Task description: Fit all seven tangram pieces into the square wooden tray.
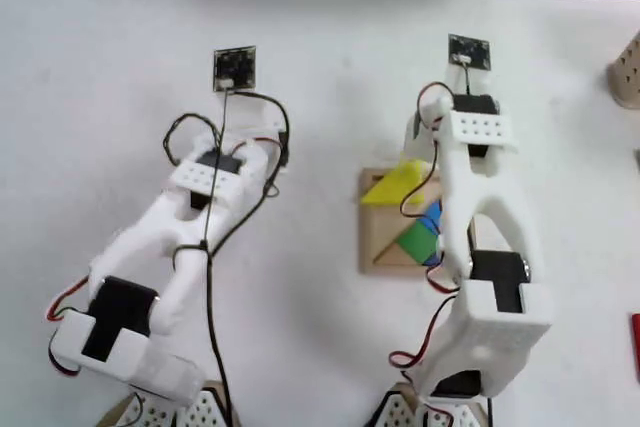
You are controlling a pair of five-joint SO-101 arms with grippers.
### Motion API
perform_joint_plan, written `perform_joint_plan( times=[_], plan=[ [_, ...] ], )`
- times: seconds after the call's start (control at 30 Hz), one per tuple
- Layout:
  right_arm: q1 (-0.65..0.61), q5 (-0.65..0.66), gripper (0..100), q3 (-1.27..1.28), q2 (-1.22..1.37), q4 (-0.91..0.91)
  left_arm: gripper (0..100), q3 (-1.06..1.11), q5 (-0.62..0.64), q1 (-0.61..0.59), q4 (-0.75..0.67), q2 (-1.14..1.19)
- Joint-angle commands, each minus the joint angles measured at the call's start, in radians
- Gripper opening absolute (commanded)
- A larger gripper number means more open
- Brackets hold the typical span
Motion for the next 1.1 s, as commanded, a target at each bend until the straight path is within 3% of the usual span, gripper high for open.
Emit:
perform_joint_plan(
  times=[0.0,0.17,0.47,0.73,1.07],
  plan=[
    [-0.041,-0.014,2.0,-0.006,-0.054,-0.068,2,-0.009,-0.026,0.016,-0.032,-0.002],
    [-0.039,0.009,2.1,-0.006,0.038,-0.14,2,-0.009,-0.026,0.016,-0.032,-0.002],
    [0.022,0.066,1.9,-0.008,0.056,0.008,2,-0.008,-0.026,0.016,-0.032,-0.002],
    [0.074,0.098,1.8,-0.008,0.054,0.027,2,-0.008,-0.026,0.016,-0.032,-0.002],
    [-0.039,0.049,1.8,-0.035,0.03,-0.081,2,-0.009,-0.026,0.016,-0.032,-0.002]
  ],
)
